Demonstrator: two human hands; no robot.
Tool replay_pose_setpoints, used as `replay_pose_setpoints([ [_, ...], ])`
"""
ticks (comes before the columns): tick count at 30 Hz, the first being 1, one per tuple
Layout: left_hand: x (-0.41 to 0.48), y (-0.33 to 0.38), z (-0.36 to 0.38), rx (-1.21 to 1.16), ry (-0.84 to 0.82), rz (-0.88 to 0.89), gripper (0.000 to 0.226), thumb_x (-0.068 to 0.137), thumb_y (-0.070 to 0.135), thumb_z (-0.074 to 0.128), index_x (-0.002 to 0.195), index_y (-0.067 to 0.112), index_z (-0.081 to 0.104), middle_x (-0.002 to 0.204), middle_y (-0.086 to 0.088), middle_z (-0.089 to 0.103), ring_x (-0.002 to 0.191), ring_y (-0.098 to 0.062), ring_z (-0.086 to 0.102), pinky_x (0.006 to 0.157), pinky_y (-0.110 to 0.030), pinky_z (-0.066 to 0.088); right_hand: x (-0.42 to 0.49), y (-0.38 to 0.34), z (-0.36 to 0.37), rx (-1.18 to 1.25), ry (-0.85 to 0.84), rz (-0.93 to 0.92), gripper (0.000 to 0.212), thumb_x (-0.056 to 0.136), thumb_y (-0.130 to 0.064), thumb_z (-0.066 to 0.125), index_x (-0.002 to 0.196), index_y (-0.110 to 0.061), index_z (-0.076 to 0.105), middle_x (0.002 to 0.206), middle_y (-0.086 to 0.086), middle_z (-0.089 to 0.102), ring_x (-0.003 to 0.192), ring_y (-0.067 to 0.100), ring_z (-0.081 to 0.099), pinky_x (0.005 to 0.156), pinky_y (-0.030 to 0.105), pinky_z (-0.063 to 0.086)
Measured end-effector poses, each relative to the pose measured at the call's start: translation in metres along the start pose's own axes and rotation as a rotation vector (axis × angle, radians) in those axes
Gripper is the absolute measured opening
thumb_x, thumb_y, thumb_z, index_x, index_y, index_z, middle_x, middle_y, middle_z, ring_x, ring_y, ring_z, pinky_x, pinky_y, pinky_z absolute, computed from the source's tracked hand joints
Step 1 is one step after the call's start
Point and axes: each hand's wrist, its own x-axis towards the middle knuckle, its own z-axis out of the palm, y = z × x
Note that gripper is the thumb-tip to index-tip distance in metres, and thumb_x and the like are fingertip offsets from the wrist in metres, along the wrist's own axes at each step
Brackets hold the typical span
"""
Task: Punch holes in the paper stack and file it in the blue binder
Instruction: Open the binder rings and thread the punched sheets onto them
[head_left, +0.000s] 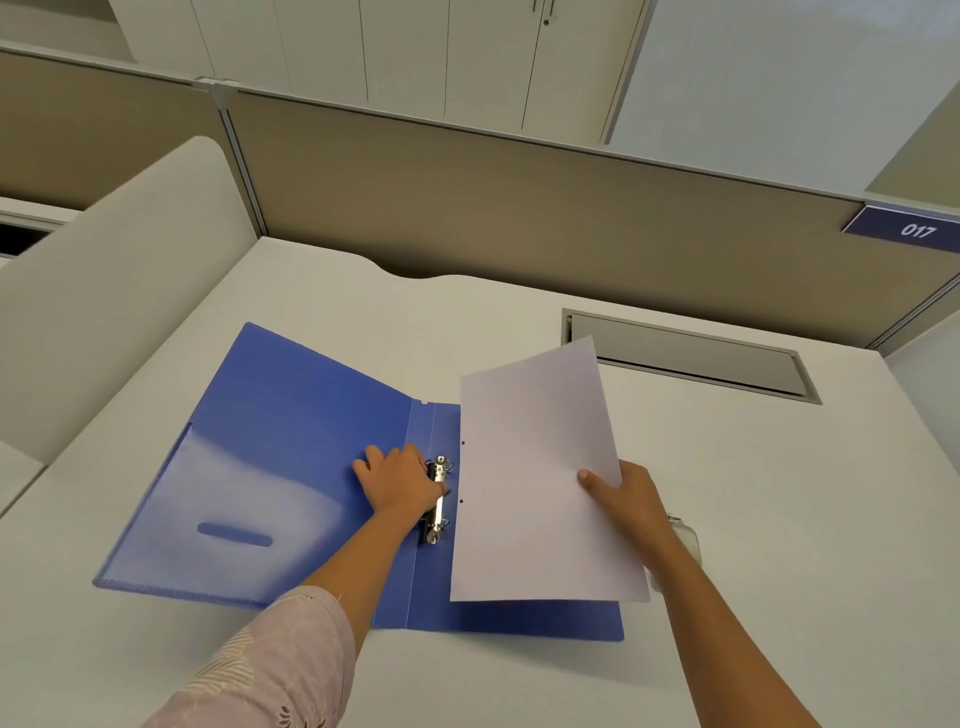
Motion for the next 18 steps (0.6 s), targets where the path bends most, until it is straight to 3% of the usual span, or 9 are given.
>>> replay_pose_setpoints([
  [6, 0.002, 0.0, 0.003, -0.03, -0.001, -0.031, 0.026, 0.077, 0.054, 0.059, 0.091, 0.032, 0.059, 0.083, 0.009, 0.064, 0.104, -0.021, 0.04, 0.074, -0.035, 0.021, -0.002, -0.034, 0.004, -0.11, -0.023, -0.071, 0.019, 0.09, -0.031, 0.061, 0.106, -0.02, 0.06, 0.091, -0.001, 0.064, 0.077, 0.019, 0.064, 0.07, 0.033, 0.053],
  [11, 0.001, -0.001, 0.006, -0.045, 0.01, -0.045, 0.017, 0.075, 0.043, 0.061, 0.088, 0.033, 0.06, 0.082, 0.01, 0.063, 0.102, -0.021, 0.04, 0.073, -0.034, 0.021, -0.005, -0.046, 0.014, -0.192, -0.022, -0.063, 0.033, 0.091, -0.028, 0.059, 0.118, -0.01, 0.062, 0.092, -0.002, 0.06, 0.07, 0.013, 0.058, 0.057, 0.021, 0.044],
  [18, -0.002, 0.0, 0.004, -0.047, 0.003, -0.061, 0.015, 0.076, 0.033, 0.061, 0.091, 0.032, 0.06, 0.08, 0.008, 0.063, 0.103, -0.022, 0.039, 0.075, -0.035, 0.022, -0.013, -0.053, 0.024, -0.235, -0.035, -0.05, 0.028, 0.092, -0.025, 0.058, 0.113, -0.007, 0.064, 0.098, 0.007, 0.065, 0.077, 0.022, 0.059, 0.068, 0.031, 0.047],
])
